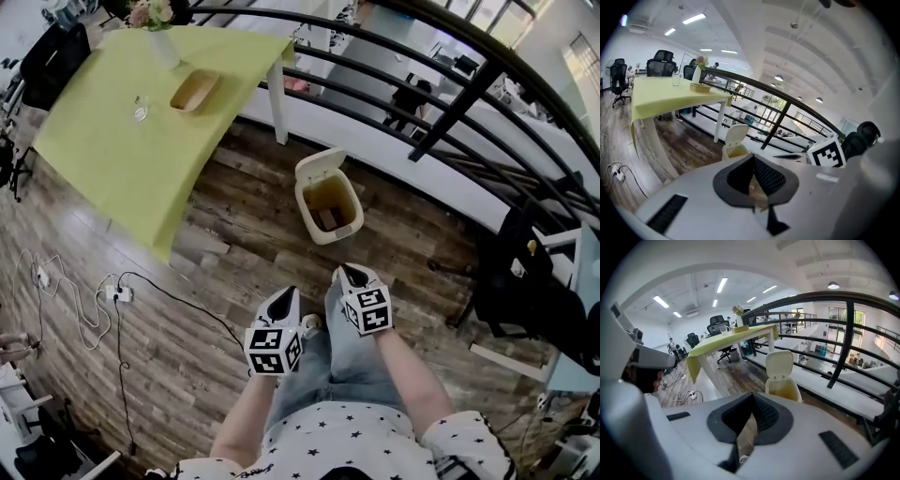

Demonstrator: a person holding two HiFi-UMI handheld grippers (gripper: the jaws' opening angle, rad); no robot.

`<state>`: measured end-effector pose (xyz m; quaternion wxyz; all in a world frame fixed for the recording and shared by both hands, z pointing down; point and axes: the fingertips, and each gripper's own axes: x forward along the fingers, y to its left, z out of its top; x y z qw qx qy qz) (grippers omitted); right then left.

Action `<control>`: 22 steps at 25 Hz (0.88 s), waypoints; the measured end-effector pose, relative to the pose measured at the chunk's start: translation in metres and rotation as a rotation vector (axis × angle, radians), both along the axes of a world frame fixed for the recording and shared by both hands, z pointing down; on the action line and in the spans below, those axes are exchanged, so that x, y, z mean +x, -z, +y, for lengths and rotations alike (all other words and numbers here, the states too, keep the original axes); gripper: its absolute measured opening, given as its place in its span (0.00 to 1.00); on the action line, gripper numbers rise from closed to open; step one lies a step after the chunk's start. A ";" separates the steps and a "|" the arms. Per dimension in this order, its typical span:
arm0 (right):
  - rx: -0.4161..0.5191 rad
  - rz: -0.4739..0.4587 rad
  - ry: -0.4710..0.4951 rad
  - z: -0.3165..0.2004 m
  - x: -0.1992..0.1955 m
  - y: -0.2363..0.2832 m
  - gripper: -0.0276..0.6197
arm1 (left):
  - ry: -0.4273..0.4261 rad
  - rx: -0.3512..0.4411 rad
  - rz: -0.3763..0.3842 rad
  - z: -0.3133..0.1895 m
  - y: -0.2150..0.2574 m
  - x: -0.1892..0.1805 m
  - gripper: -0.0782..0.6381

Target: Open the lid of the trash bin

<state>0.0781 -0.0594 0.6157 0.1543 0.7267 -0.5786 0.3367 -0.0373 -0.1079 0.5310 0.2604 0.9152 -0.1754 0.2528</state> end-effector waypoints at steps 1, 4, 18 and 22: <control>0.013 0.005 0.001 0.003 -0.003 0.010 0.03 | -0.003 0.005 0.003 0.003 0.004 -0.002 0.13; 0.052 0.015 0.004 0.010 -0.014 0.038 0.03 | -0.011 0.022 0.011 0.010 0.018 -0.009 0.13; 0.162 0.025 0.049 0.049 -0.050 0.130 0.03 | 0.008 0.045 0.057 0.043 0.067 -0.023 0.13; 0.204 0.038 0.060 0.050 -0.055 0.153 0.03 | 0.011 0.059 0.079 0.045 0.081 -0.026 0.13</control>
